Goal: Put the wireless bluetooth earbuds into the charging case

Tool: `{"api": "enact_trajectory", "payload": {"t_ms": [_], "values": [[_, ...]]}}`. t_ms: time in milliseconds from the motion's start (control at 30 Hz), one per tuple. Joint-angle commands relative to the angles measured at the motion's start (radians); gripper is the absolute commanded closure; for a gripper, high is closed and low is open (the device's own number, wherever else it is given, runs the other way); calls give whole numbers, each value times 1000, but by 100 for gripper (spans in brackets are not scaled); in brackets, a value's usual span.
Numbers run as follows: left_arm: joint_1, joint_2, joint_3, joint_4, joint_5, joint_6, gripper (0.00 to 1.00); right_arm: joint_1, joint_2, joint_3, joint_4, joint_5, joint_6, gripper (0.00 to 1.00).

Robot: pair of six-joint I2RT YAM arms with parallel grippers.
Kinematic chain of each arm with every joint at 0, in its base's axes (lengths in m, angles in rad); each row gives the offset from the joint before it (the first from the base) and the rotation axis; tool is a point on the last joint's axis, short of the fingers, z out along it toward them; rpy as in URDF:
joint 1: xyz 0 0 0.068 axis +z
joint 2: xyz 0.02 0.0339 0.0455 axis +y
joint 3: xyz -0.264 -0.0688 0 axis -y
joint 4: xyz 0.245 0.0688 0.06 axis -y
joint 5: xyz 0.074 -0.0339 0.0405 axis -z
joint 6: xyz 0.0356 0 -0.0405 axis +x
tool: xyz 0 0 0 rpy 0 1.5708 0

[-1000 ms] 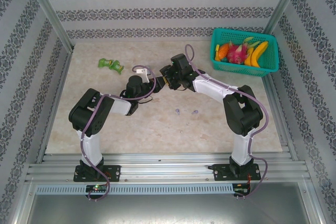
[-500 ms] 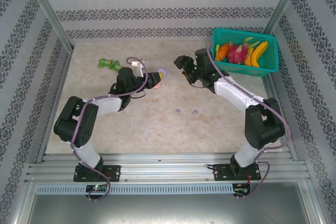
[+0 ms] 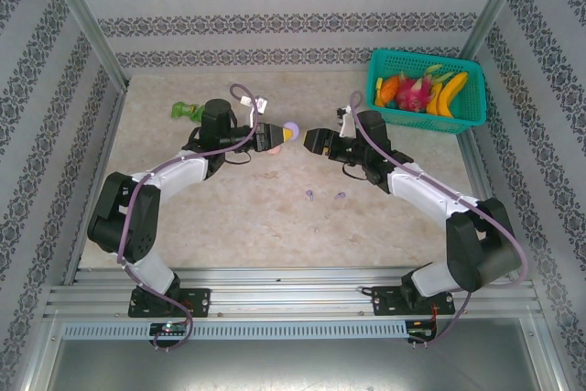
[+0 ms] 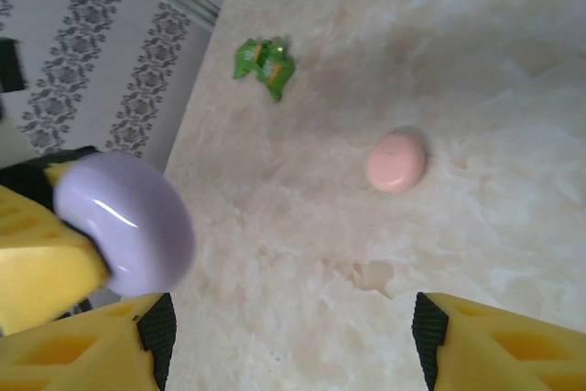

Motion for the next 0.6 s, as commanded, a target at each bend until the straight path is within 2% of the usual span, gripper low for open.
{"api": "enact_trajectory", "payload": {"t_ms": [0, 400, 567], "values": [[5, -30, 28, -48, 52, 47, 96, 7, -24, -3, 83, -55, -45, 30], [4, -33, 37, -43, 65, 37, 98, 49, 72, 81, 93, -31, -24, 31], [4, -57, 29, -42, 69, 37, 99, 28, 102, 58, 114, -5, 1, 33]]}}
